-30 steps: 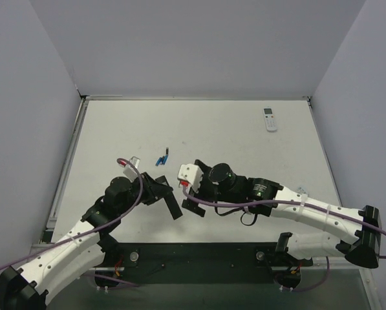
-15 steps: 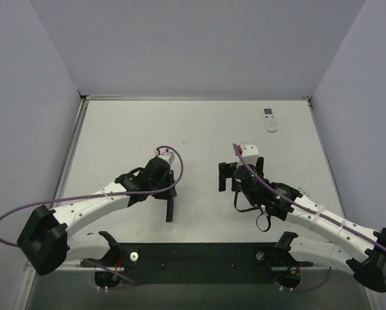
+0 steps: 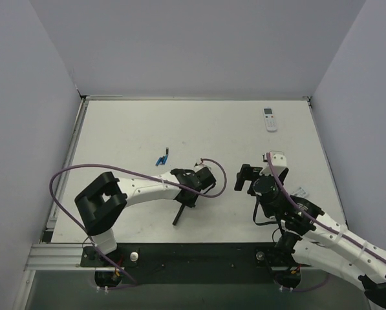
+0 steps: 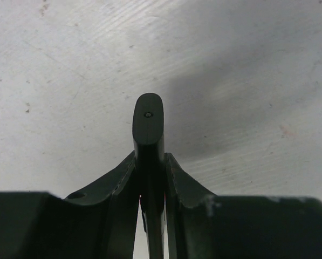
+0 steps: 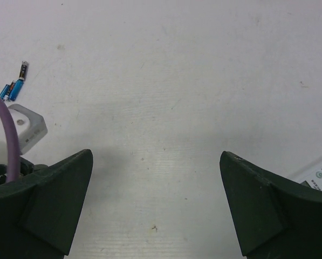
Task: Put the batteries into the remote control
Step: Place the remote control at the center of the board, then reset both arms
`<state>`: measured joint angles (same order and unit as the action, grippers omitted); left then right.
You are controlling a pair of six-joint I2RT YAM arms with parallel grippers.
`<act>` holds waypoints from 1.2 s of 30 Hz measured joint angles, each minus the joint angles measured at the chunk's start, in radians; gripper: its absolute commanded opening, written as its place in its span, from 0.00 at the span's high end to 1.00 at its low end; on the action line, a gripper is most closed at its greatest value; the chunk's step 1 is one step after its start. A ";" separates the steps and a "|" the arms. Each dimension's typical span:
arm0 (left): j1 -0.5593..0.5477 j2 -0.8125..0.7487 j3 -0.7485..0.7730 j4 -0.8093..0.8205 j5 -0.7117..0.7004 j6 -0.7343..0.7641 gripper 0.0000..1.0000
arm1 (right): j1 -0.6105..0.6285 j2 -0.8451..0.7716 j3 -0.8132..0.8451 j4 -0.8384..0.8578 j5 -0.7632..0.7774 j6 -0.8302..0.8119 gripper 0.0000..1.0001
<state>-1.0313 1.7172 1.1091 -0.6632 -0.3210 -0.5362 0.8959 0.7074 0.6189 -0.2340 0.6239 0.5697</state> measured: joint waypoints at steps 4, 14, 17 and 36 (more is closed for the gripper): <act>-0.063 0.079 0.069 -0.042 -0.040 -0.003 0.49 | -0.001 -0.050 -0.010 -0.017 0.032 0.004 0.02; -0.152 0.158 0.203 -0.121 -0.071 -0.024 0.33 | -0.006 -0.230 -0.036 -0.065 0.113 0.002 0.02; -0.150 0.125 0.205 -0.119 -0.069 -0.028 0.33 | -0.006 -0.284 -0.036 -0.074 0.132 -0.015 0.02; 0.840 -0.965 -0.230 0.066 0.149 0.065 0.11 | -0.006 -0.439 -0.008 -0.188 0.261 -0.188 0.00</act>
<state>-0.1913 0.7521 0.8795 -0.5976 -0.1719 -0.4709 0.8898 0.2684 0.6106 -0.4225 0.8848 0.3813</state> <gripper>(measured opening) 0.863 0.996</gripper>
